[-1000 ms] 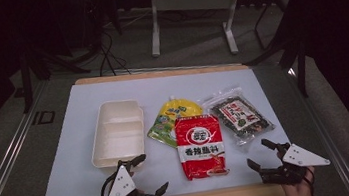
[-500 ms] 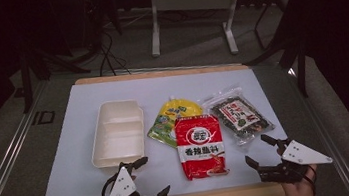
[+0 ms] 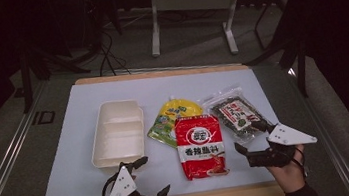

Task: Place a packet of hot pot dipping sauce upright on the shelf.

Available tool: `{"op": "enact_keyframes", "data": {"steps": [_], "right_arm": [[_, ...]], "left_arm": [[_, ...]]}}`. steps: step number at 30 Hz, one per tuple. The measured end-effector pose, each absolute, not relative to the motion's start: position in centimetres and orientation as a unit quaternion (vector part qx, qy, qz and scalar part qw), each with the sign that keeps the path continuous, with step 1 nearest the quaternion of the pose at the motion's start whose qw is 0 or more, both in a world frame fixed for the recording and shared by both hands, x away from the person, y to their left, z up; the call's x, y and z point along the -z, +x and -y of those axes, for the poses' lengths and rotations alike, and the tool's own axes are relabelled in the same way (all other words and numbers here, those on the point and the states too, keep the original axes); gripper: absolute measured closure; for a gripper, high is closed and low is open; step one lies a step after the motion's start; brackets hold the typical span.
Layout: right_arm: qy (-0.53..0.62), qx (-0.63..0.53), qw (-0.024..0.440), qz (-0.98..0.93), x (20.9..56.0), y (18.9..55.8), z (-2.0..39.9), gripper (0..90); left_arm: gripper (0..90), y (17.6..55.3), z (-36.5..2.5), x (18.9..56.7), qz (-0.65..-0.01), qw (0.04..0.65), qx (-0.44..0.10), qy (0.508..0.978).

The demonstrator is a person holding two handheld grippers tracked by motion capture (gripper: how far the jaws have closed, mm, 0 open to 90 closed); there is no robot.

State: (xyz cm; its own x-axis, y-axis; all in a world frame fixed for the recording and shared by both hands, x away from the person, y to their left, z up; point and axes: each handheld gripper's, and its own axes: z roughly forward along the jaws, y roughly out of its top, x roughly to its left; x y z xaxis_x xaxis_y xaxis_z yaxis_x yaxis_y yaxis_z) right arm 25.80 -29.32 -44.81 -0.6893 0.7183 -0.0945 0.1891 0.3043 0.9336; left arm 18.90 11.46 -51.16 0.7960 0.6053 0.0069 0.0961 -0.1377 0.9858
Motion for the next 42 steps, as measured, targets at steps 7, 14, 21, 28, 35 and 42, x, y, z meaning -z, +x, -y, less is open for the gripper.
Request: {"op": "enact_keyframes", "data": {"steps": [7, 14, 21, 28, 35, 42], "right_arm": [[0.293, -0.499, 0.255, -0.775, 44.3, 27.6, 27.9, 9.5], [0.279, -0.488, 0.262, -0.785, 43.9, 29.4, 26.2, 11.1], [0.277, -0.485, 0.267, -0.785, 44.3, 31.1, 25.0, 12.9], [0.292, -0.474, 0.258, -0.790, 45.0, 32.5, 24.0, 14.9], [0.315, -0.460, 0.247, -0.792, 45.8, 34.2, 23.5, 14.8], [0.335, -0.449, 0.240, -0.793, 46.6, 35.5, 23.1, 18.7]], "left_arm": [[0.7, 18.9, -11.4, 51.2, -0.241, 0.608, -0.208, 0.728], [0.7, 18.9, -11.4, 51.3, -0.239, 0.606, -0.206, 0.731], [0.7, 18.8, -11.2, 51.3, -0.236, 0.605, -0.207, 0.732], [0.7, 18.8, -11.2, 51.3, -0.234, 0.605, -0.207, 0.732], [0.7, 18.8, -11.1, 51.4, -0.235, 0.603, -0.206, 0.734], [0.7, 18.8, -10.9, 51.5, -0.233, 0.602, -0.204, 0.736]]}}
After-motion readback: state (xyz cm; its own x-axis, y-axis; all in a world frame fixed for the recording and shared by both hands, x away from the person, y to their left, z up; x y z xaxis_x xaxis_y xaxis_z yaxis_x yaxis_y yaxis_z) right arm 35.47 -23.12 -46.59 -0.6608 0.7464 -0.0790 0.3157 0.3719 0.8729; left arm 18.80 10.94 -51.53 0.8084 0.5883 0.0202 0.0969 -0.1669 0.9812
